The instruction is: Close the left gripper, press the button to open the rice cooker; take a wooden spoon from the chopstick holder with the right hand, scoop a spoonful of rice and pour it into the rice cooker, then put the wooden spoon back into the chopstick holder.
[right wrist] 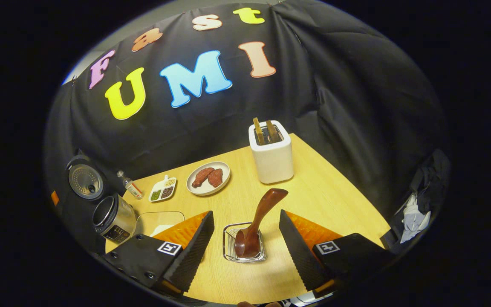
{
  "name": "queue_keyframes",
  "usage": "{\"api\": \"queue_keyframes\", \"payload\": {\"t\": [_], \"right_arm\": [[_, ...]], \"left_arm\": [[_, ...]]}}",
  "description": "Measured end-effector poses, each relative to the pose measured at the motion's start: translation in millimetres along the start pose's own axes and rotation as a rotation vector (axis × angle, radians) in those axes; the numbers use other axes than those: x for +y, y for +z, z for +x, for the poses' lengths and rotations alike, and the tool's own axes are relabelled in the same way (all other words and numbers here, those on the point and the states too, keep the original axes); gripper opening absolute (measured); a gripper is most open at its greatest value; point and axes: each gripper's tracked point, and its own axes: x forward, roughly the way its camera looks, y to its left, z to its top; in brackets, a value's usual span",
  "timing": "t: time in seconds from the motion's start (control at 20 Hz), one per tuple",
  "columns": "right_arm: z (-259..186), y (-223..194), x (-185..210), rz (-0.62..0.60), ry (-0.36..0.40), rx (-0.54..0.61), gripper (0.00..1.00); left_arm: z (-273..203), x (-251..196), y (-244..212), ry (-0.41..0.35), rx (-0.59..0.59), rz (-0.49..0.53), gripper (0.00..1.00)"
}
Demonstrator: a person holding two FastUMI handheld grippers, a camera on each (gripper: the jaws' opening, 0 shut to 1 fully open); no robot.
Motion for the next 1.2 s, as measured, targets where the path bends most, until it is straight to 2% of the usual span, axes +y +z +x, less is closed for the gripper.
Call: {"api": "queue_keyframes", "payload": {"t": [0.05, 0.1, 0.15, 0.3, 0.35, 0.5, 0.55, 0.6, 0.65, 0.75, 0.8, 0.85, 0.9, 0.95, 1.0, 1.05, 1.1, 1.2], "right_arm": [[8.5, -3.4, -4.3, 0.01, 0.005, 0.019, 0.98], [16.6, -6.1, -8.8, 0.018, 0.008, 0.039, 0.93], [24.4, -10.3, -12.2, 0.028, 0.011, 0.061, 0.98], [51.6, -19.2, -16.7, 0.062, 0.029, 0.12, 0.98], [60.6, -24.2, -17.9, 0.075, 0.036, 0.144, 0.93], [87.1, -31.2, -15.2, 0.135, 0.061, 0.207, 0.93], [93.4, -32.7, -15.0, 0.153, 0.066, 0.221, 0.96], [100.8, -33.7, -13.7, 0.166, 0.069, 0.235, 0.86], [105.0, -34.9, -14.1, 0.175, 0.07, 0.245, 0.93], [110.9, -28.6, -16.3, 0.193, 0.067, 0.244, 0.78], [119.3, -29.4, -17.8, 0.204, 0.062, 0.247, 0.49], [118.5, -28.3, -19.9, 0.215, 0.047, 0.248, 0.39], [116.5, -26.6, -18.2, 0.226, 0.058, 0.262, 0.23], [115.3, -28.8, -18.6, 0.229, 0.058, 0.271, 0.3], [123.6, -33.4, -15.4, 0.236, 0.047, 0.268, 0.22], [111.9, -27.4, -16.2, 0.237, 0.052, 0.269, 0.24], [115.3, -28.2, -13.1, 0.227, 0.058, 0.258, 0.2], [101.2, -21.3, -8.0, 0.191, 0.073, 0.226, 0.2]], "left_arm": [[1.9, -7.7, -0.6, -0.005, 0.014, -0.01, 0.95], [3.1, -14.9, -2.4, -0.01, 0.022, -0.023, 0.99], [5.8, -19.0, -3.0, -0.006, 0.03, -0.035, 0.99], [6.4, -25.4, -9.4, 0.023, 0.052, -0.059, 0.97], [4.8, -27.0, -14.6, 0.034, 0.064, -0.06, 0.97], [0.7, -24.2, -32.5, 0.083, 0.105, -0.055, 0.99], [-2.9, -21.6, -38.6, 0.1, 0.119, -0.055, 0.99], [-6.1, -19.0, -42.3, 0.118, 0.131, -0.06, 0.99], [-8.7, -18.3, -46.6, 0.133, 0.14, -0.071, 0.99], [-13.1, -23.0, -49.7, 0.138, 0.146, -0.11, 0.99], [-15.0, -25.8, -48.8, 0.137, 0.139, -0.129, 0.99], [-16.8, -26.4, -47.6, 0.141, 0.133, -0.141, 0.99], [-18.6, -25.8, -47.2, 0.151, 0.13, -0.143, 0.99], [-19.9, -25.3, -48.5, 0.161, 0.128, -0.141, 0.97], [-22.0, -25.3, -48.8, 0.167, 0.127, -0.139, 0.97], [-23.2, -26.0, -49.7, 0.167, 0.127, -0.138, 0.97], [-23.9, -26.4, -51.0, 0.165, 0.129, -0.135, 0.97], [-23.8, -27.5, -57.3, 0.16, 0.134, -0.13, 0.97]]}}
